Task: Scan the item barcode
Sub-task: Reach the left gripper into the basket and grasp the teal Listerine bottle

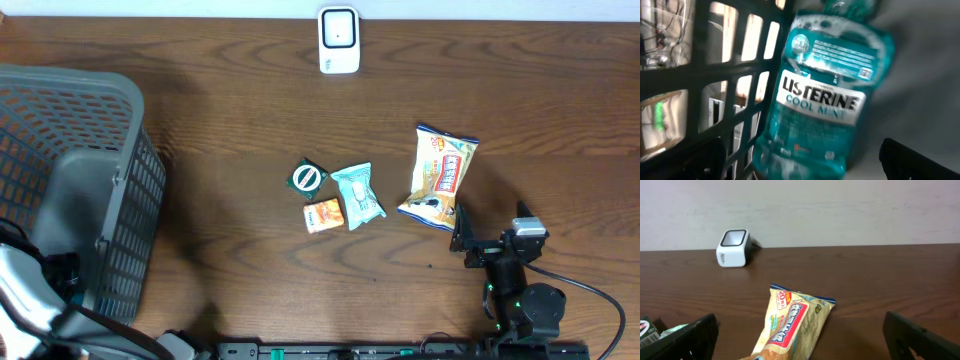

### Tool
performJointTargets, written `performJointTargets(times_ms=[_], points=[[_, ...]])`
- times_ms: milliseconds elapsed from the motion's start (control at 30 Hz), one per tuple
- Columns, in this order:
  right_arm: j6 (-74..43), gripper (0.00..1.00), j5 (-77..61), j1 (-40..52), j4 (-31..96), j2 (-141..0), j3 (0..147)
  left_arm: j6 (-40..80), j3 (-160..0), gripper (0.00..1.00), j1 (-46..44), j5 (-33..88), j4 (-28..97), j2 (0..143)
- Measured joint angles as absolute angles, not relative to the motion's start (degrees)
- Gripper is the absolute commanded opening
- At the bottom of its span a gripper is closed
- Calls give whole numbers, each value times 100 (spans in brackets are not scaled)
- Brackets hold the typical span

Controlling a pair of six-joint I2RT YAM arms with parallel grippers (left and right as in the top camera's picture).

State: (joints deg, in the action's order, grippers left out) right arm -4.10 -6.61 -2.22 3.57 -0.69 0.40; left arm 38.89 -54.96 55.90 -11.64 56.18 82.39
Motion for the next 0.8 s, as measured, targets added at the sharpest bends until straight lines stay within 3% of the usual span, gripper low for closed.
performJointTargets(times_ms=[267,800], points=[[-410,99,-661,-222,360,-69,40,3887,-5529,98,5752,-996,5443,9386],[-410,99,-661,-222,357,-69,40,3551,-5544,98,5647,-729,4346,9522]])
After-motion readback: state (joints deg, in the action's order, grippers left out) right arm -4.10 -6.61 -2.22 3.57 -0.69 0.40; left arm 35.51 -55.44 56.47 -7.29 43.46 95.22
